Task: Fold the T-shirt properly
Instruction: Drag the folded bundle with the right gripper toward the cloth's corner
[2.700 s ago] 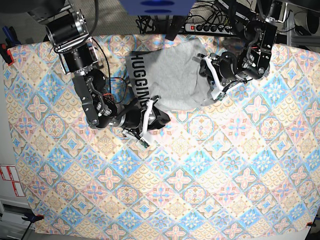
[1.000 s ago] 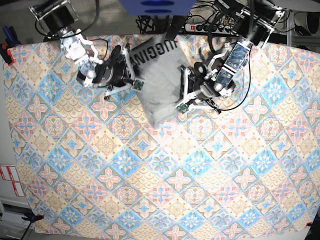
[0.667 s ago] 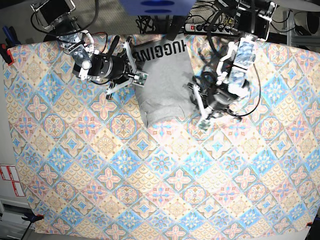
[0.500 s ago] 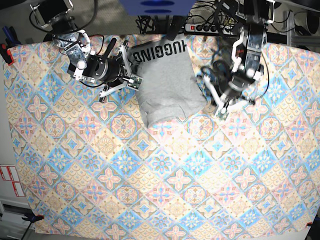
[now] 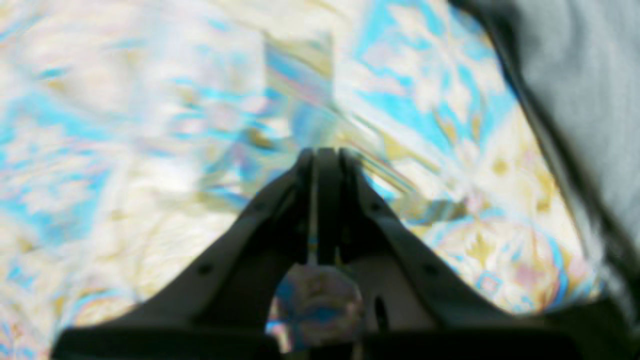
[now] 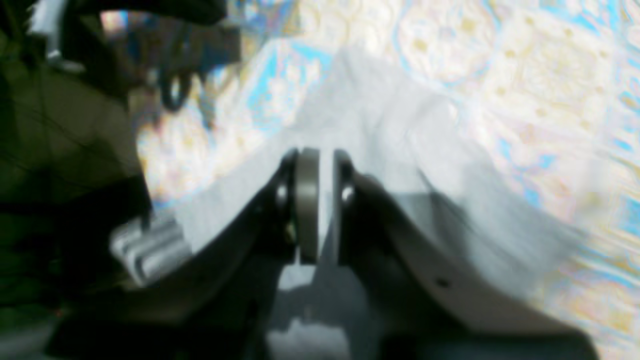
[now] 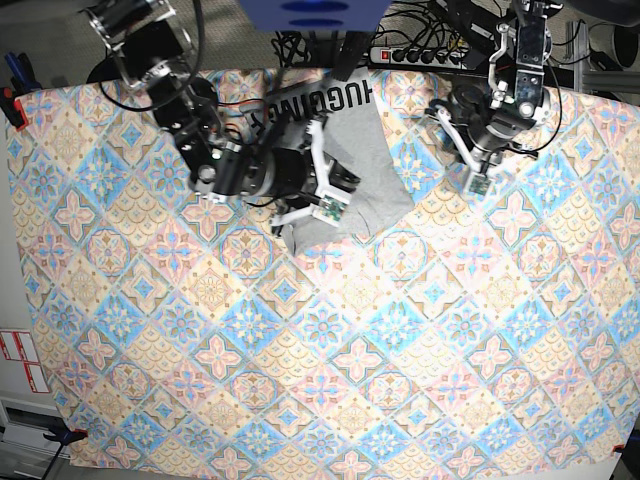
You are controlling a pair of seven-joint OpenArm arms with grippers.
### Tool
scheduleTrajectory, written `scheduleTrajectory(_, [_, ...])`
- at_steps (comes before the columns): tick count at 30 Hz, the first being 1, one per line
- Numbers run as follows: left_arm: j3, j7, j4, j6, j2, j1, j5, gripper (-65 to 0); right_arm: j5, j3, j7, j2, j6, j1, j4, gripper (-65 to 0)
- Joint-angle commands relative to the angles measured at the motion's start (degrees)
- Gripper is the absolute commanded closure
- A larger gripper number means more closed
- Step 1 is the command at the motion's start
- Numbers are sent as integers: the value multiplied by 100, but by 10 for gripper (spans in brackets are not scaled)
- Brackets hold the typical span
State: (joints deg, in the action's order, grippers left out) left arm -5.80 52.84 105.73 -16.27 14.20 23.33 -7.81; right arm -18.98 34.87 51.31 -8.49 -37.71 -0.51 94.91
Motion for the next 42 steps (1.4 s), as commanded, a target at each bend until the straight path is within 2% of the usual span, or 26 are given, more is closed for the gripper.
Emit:
scheduleTrajectory(1, [-171,-119,209,5,-61,36,-41,0,-111,-2,-89,97,-40,-129,-89,-46])
scheduleTrajectory(3, [-444,-119,385,5,-184,89,-67,0,-111,-2,-89,273,-40,-226,-397,-46])
scheduleTrajectory(6, [-848,-119,508,5,-334,150,-471,0,-137,-2,-89,379,-40,-401,-801,-46])
scheduleTrajectory(13, [-1464,-110,508,5,-325,212,-1482,0,-102,148,-107,897,-40,-894,-2445,-46])
scheduleTrajectory(17, [-1683,303,508,5,-325,159,-1685,0,-93,122,-116,1065,-22,-1052,-3333,-46])
scheduleTrajectory(20, [-1727,417,508,5,-325,98,-1816,0,-93,113,-291,1091,-13,-1105,-3623,-46])
scheduleTrajectory(22, [-1736,426,508,5,-316,80,-1852,0,-93,104,-450,1012,-4,-1113,-3676,-46])
scheduleTrajectory(27, [-1727,426,499,5,-316,45,-1843,0,-84,60,-546,467,-4,-1254,-3694,-46])
scheduleTrajectory(34, [-1719,426,499,5,-316,45,-1843,0,-84,-846,-538,-149,-4,-1307,-3685,-45])
scheduleTrajectory(39, [-1719,426,490,5,-316,36,-1843,0,-75,-1109,-538,-553,-4,-1527,-3694,-45])
scheduleTrajectory(42, [-1719,426,490,5,-316,36,-1843,0,127,-1118,-546,-790,-13,-1702,-3694,-45])
